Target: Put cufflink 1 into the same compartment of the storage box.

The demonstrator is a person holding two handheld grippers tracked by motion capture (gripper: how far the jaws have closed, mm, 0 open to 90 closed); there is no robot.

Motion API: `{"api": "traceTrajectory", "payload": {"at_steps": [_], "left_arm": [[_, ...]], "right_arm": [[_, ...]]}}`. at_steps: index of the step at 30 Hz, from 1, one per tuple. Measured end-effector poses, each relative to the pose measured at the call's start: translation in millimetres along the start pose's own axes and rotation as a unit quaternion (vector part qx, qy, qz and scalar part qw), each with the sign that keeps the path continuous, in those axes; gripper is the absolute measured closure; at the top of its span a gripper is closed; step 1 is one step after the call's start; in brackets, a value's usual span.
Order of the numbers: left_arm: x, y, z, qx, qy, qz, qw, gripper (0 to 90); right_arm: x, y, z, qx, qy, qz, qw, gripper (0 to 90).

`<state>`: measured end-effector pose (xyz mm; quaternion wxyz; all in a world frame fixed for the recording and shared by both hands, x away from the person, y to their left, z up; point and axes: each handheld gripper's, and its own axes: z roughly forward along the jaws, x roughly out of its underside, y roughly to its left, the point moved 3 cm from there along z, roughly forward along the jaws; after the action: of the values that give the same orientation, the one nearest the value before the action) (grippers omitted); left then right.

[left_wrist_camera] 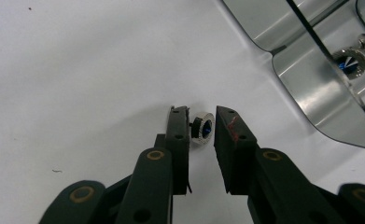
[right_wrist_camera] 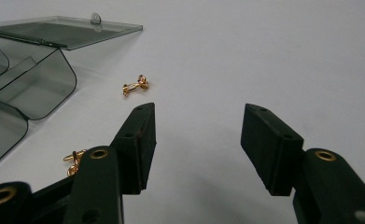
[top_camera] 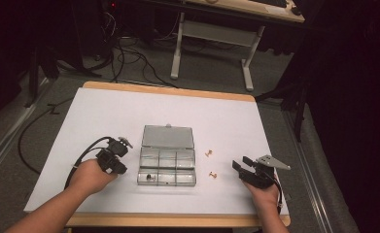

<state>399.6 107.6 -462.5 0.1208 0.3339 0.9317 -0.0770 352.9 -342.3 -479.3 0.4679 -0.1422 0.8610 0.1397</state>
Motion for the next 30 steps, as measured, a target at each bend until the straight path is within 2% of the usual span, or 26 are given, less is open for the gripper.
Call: {"api": "traceTrajectory", "payload": {"at_steps": [4,11,17,22,30], "left_arm": [[0.7,0.7,-2.4,0.004,-0.004,-0.004,1.0,78.4],[-0.6,2.8,-5.2,0.001,-0.001,0.001,1.0,81.3],[-1.5,-0.4,-0.2,0.0,0.012,0.011,0.9999,82.4],[-2.1,-3.3,-0.6,0.007,0.008,0.015,0.9998,85.3],[-1.4,-6.2,0.2,0.007,0.011,0.024,0.9996,86.4]], "right_arm": [[0.0,0.5,0.0,0.0,0.0,-0.002,1.0,45.9],[0.5,1.0,1.4,0.001,0.004,-0.002,1.0,45.9],[0.4,0.8,1.1,0.0,0.003,-0.004,1.0,45.9],[0.9,-0.7,1.6,0.0,0.004,0.0,1.0,46.0],[0.3,-0.2,0.7,0.002,0.001,-0.001,1.0,45.9]]}}
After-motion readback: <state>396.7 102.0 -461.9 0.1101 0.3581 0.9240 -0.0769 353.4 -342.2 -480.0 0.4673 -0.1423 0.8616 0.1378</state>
